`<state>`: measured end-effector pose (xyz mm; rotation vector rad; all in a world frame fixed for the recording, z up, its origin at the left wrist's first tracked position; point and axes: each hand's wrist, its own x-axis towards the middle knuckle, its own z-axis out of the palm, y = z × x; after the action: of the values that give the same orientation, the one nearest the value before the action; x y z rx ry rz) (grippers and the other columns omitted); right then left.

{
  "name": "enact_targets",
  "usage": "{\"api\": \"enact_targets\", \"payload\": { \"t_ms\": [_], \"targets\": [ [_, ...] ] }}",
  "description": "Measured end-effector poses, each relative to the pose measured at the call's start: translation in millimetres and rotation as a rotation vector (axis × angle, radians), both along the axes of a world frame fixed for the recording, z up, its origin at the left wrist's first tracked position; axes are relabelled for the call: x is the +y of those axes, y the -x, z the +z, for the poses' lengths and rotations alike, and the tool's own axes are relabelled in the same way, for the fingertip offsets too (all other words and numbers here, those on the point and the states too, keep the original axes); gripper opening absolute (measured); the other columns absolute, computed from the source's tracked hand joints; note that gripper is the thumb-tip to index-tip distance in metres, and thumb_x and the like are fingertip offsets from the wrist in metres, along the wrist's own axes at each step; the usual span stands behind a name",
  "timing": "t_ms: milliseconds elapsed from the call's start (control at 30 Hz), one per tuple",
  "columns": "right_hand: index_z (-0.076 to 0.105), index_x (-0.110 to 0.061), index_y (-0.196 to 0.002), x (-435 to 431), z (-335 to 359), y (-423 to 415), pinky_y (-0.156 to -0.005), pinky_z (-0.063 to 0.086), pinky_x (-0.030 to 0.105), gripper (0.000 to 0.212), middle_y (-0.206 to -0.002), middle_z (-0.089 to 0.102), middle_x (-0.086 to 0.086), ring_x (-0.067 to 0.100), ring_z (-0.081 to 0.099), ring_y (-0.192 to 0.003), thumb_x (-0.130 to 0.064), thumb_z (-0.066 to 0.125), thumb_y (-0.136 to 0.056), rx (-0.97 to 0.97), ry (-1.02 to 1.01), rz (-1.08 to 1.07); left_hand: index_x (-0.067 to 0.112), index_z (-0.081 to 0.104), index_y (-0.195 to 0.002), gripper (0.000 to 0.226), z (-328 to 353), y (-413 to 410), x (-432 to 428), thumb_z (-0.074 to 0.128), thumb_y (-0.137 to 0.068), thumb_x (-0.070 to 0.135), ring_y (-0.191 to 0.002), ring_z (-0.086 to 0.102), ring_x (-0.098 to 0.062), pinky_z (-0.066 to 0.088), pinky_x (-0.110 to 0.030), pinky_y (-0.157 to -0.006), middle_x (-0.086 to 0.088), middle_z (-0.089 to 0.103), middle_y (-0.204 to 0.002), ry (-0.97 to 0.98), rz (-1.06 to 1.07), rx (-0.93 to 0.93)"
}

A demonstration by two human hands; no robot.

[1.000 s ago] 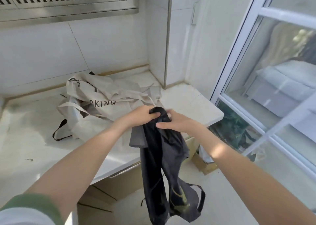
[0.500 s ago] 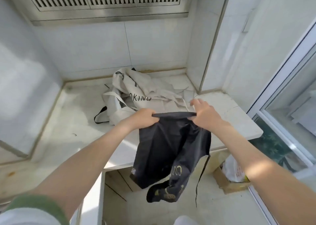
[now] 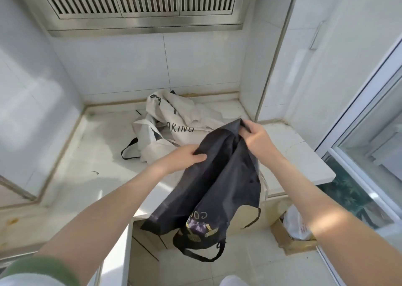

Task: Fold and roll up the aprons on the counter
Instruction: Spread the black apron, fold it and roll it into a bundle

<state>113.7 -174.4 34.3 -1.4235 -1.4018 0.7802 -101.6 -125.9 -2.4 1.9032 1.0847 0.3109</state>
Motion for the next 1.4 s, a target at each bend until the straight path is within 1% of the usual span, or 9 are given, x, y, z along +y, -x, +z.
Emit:
{"api": "enact_targets", "payload": {
  "t_ms": [200,433,600,700,833,1067,1200,1300,1400],
  "targets": [
    [0.026,-0.033,-0.146,-2.8,2.7,6.1,-0.111,0.013,0.030,0.083,-0.136,0.043,-0.008,0.009,0.032,-0.127,-0.027,0.074,-0.078,-0.675,-0.037,0.154,0.020,0.059,-0.127,0.030,18.9,-26.6,3.0,0.045,-0.101,0.023,-0.118,0.052,-0.013,0.036,-0.022,-0.096,0.004,0.061,-0.127,-0.231,-0.059,0.034],
    [0.057,-0.013,-0.127,7.8,-1.6,8.2,-0.096,0.030,0.025,0.038,-0.110,0.047,0.003,0.021,0.043,-0.115,-0.020,0.062,-0.090,-0.664,0.149,0.243,0.012,0.065,-0.115,0.026,25.0,-35.5,4.7,0.052,-0.096,0.024,-0.109,0.057,-0.015,0.040,-0.032,-0.097,0.000,0.067,-0.114,-0.326,-0.079,-0.041],
    [0.066,-0.011,-0.097,7.3,2.0,-6.6,-0.080,0.039,0.026,0.012,-0.093,0.064,0.006,0.021,0.057,-0.094,-0.015,0.055,-0.093,-0.441,0.039,0.032,0.020,0.066,-0.104,0.023,23.9,-13.8,-0.3,0.067,-0.087,0.035,-0.093,0.066,-0.008,0.050,-0.026,-0.087,0.008,0.070,-0.100,0.084,-0.162,0.082],
    [0.061,-0.006,-0.086,3.1,5.8,-18.5,-0.065,0.037,0.020,0.011,-0.078,0.061,0.011,0.020,0.054,-0.076,-0.010,0.054,-0.093,-0.273,-0.027,-0.081,0.020,0.067,-0.095,0.020,11.6,2.5,-2.2,0.054,-0.095,0.036,-0.093,0.065,-0.016,0.047,-0.027,-0.082,0.004,0.069,-0.094,0.017,-0.134,0.274],
    [0.048,-0.018,-0.072,-0.3,2.7,-25.2,-0.058,0.036,0.016,0.025,-0.064,0.050,-0.004,0.011,0.046,-0.062,-0.025,0.067,-0.087,-0.272,0.020,-0.128,0.014,0.064,-0.118,0.034,10.8,2.7,0.7,0.041,-0.102,0.033,-0.109,0.057,-0.017,0.036,-0.023,-0.085,-0.001,0.066,-0.116,-0.186,0.175,0.095],
    [0.049,-0.012,-0.089,-3.2,-5.6,-43.6,-0.066,0.041,0.033,0.025,-0.075,0.057,0.001,0.023,0.056,-0.076,-0.032,0.065,-0.088,-0.308,0.114,-0.257,0.017,0.051,-0.064,0.040,15.4,12.9,13.1,0.067,-0.083,0.047,-0.061,0.047,-0.008,0.033,-0.023,-0.059,0.007,0.050,-0.062,-0.190,0.178,0.165],
    [0.046,-0.010,-0.090,-6.5,-3.2,-53.2,-0.064,0.038,0.032,0.022,-0.077,0.055,0.003,0.030,0.057,-0.083,-0.026,0.061,-0.092,-0.196,0.043,-0.383,0.020,0.060,-0.075,0.026,8.0,33.2,20.2,0.056,-0.092,0.039,-0.087,0.058,-0.022,0.040,-0.030,-0.069,-0.004,0.062,-0.086,-0.212,0.093,0.505],
    [0.049,-0.019,-0.110,-6.9,-3.8,-52.0,-0.075,0.038,0.030,0.029,-0.099,0.059,0.001,0.025,0.056,-0.097,-0.033,0.064,-0.090,-0.235,0.114,-0.309,0.014,0.062,-0.093,0.029,9.8,28.6,12.8,0.043,-0.100,0.035,-0.098,0.059,-0.027,0.039,-0.032,-0.076,-0.005,0.064,-0.094,-0.221,0.356,0.268],
    [0.039,-0.037,-0.139,-10.2,-7.9,-40.1,-0.090,0.040,0.032,0.064,-0.124,0.059,-0.003,0.021,0.054,-0.115,-0.046,0.066,-0.082,-0.616,0.392,-0.026,0.009,0.059,-0.095,0.028,18.1,7.7,4.5,0.039,-0.102,0.026,-0.103,0.055,-0.033,0.035,-0.032,-0.078,-0.014,0.064,-0.102,-0.285,0.462,0.105]
  ]
}}
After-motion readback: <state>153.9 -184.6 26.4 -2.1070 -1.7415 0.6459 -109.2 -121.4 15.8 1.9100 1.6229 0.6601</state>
